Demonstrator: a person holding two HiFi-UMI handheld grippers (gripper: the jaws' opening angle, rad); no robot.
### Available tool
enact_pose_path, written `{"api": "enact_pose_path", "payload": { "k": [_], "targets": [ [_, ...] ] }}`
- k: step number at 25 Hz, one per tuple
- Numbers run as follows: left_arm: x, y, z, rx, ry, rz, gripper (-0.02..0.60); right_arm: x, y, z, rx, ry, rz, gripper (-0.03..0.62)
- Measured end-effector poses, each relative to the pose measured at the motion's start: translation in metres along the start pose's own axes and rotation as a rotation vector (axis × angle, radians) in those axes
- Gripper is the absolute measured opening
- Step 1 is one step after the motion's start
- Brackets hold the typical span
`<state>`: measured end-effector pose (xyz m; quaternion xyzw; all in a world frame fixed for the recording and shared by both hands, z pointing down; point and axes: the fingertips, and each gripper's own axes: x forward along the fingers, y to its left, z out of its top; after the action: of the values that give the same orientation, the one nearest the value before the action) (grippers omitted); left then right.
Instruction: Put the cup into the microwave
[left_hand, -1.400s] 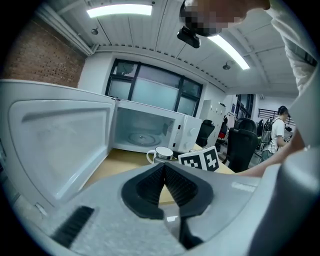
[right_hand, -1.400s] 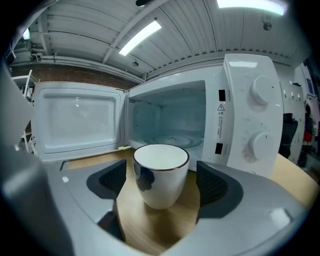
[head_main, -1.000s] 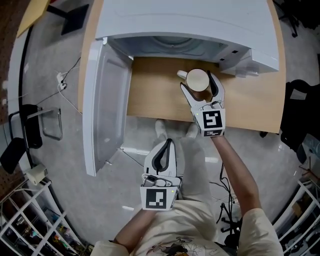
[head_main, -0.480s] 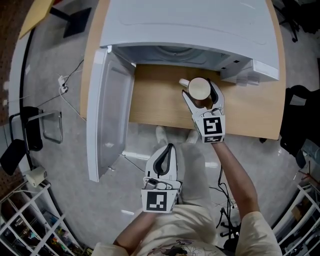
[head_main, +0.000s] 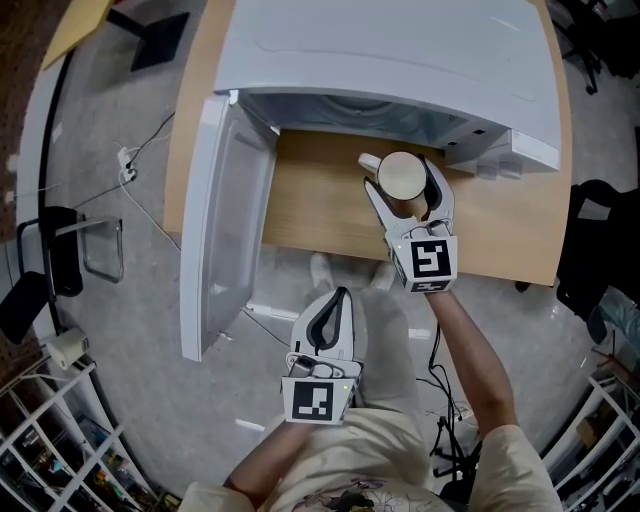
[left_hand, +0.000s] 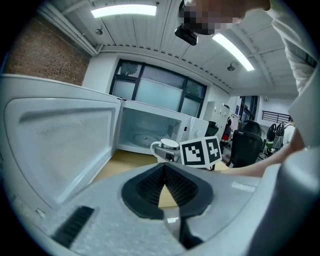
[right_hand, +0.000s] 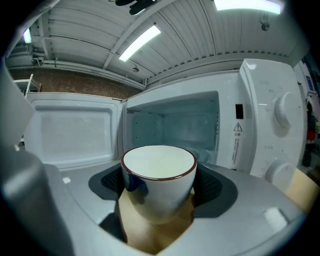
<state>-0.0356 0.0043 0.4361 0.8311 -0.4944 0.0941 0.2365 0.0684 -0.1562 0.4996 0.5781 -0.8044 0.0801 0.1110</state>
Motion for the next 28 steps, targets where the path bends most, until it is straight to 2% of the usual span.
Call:
{"api": "enact_pose_path", "payload": {
  "k": [5, 9, 18, 28],
  "targets": [
    [-0.001, 0.003, 0.010, -0.008, -0.025, 0.013, 0.002, 0.020, 0.002, 0.042, -0.015, -0.069, 0.014, 0.399],
    [-0.004, 0.009, 0.017, -0.012, -0.035, 0.029, 0.002, 0.049, -0.004, 0.061, -0.029, -0.093, -0.001, 0.399],
    [-0.006, 0.031, 0.023, -0.029, -0.041, 0.084, 0.002, 0.116, -0.036, 0.065, -0.023, -0.085, -0.084, 0.399],
    [-0.005, 0.041, 0.023, -0.044, -0.034, 0.106, 0.002, 0.142, -0.046, 0.062, -0.025, -0.068, -0.099, 0.399]
  ]
}}
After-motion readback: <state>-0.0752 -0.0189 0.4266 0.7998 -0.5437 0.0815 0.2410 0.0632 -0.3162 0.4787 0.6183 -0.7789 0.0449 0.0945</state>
